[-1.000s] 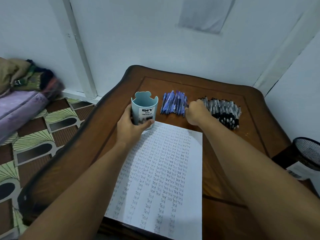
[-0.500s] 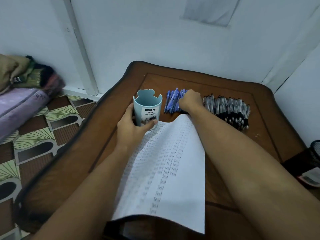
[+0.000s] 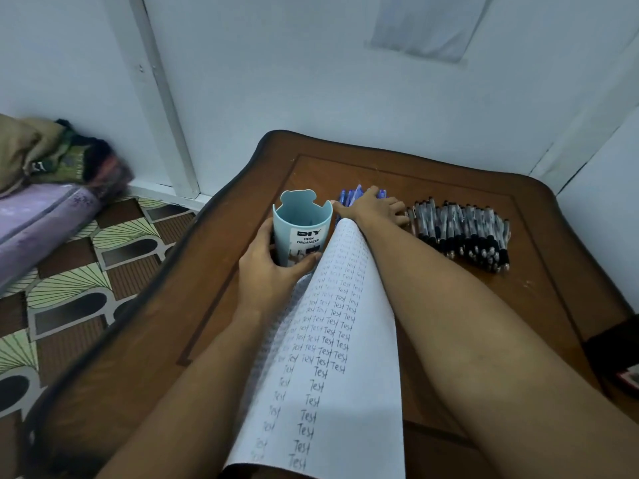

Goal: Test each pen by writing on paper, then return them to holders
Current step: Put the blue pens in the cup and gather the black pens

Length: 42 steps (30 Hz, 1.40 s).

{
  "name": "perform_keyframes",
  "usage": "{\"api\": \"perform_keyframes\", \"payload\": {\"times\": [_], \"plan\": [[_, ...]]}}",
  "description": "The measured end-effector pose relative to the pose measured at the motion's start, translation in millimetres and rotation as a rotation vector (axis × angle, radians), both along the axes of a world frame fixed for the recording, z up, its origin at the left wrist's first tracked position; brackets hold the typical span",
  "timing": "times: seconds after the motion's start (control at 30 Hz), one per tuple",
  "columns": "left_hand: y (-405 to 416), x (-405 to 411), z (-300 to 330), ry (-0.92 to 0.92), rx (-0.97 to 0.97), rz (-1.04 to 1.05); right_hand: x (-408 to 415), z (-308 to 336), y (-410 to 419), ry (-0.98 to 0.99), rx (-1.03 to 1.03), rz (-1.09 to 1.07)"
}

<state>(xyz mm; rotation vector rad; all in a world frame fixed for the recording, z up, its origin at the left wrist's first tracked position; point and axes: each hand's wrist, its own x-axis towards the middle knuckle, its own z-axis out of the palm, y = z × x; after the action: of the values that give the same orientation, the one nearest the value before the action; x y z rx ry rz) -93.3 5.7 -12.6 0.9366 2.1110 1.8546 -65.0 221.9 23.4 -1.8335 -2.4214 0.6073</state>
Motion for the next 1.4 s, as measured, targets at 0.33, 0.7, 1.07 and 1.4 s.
{"api": "perform_keyframes", "payload": {"times": [0.33,0.7,1.07,1.4], "plan": [[3,-2,-3,0.025,-0.008,0.019,-13,2,9,0.158,-0.11,-0.05],[6,-2,-7,0.044,-0.018,0.029,-7,5,2,0.085,-0.097,0.038],[7,-5,-13,0.076,-0.029,0.021,5,7,-5,-0.148,0.077,0.257],[8,-5,-15,0.104,-0.057,-0.016,31,10,-13,-0.014,0.132,0.313]]}}
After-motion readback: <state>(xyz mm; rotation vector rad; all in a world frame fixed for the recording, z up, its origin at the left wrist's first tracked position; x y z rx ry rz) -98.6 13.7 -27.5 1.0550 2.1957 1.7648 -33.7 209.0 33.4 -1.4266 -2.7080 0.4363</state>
